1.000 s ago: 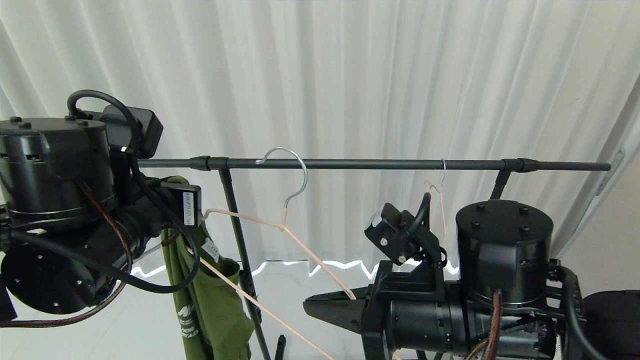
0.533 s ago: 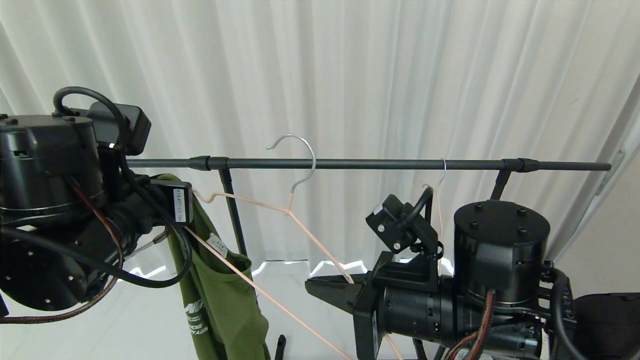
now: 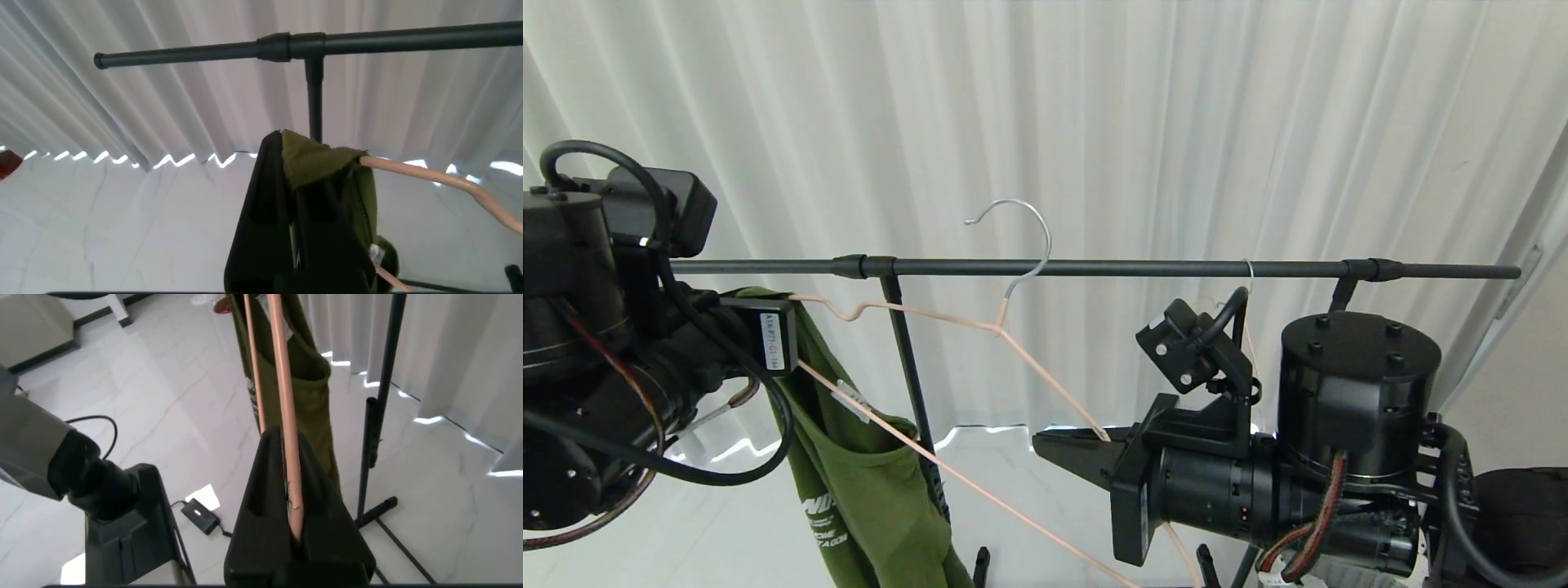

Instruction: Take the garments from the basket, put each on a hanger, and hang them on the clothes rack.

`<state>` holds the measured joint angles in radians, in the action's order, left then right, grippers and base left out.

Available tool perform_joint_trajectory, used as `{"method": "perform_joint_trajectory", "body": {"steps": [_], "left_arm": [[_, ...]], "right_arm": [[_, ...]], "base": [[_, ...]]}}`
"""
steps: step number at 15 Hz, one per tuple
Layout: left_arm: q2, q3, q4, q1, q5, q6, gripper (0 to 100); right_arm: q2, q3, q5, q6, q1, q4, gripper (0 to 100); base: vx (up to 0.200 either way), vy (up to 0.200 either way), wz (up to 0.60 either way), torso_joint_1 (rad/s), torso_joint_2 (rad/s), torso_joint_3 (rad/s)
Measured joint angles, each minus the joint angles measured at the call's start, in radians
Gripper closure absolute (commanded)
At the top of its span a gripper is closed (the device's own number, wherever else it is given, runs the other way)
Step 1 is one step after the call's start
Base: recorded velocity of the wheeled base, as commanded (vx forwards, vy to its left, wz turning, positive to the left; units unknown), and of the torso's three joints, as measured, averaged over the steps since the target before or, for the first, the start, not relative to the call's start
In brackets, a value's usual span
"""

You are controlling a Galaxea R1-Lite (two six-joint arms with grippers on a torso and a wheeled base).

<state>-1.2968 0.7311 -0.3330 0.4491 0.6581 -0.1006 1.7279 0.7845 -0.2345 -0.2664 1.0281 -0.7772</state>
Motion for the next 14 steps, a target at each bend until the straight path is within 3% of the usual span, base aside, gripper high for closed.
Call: {"method": "perform_joint_trajectory", "body": {"steps": [8,14], "left_arm": [[0.021,-0.023,0.0,0.115,-0.001,0.007,100],[0.029,-0.017,-0.001,0.254,-0.031,0.009,100]], "right_arm": [[0.022,0.044,-0.003,0.005,0.008,-0.001,100],[0.056,0.057,-0.008,0.011,0.025,-0.001,100]], "base": [[0.0,0.0,0.0,0.0,0.0,0.0],[0.0,0.0,0.0,0.0,0.0,0.0]]}}
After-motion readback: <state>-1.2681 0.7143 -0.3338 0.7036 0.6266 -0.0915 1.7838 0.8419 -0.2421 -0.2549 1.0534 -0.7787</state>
